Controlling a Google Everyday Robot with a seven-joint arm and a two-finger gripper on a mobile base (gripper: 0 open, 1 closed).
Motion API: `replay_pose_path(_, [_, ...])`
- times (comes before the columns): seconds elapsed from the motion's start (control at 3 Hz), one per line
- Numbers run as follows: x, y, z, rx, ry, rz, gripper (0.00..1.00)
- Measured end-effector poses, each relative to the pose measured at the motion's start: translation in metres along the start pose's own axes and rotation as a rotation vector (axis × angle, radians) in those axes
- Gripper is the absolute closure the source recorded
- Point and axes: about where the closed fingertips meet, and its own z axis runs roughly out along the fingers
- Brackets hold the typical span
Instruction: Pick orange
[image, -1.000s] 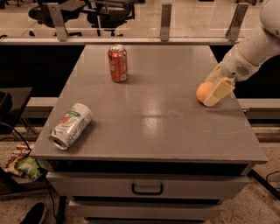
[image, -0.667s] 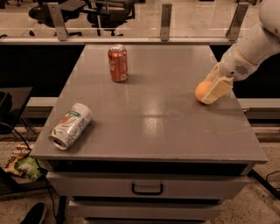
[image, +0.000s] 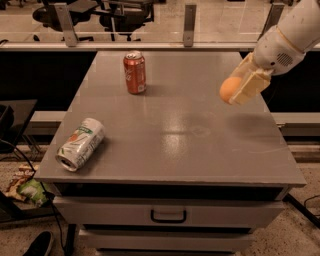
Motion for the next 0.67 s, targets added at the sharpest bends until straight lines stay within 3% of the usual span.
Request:
replay_pose_path(0.33, [-0.0191, 0.0107, -0.0178, 0.001, -0.026, -0.036, 1.00])
replay_pose_path(0.67, [-0.0208, 0.0116, -0.0193, 0.001, -0.028, -0.039, 1.00])
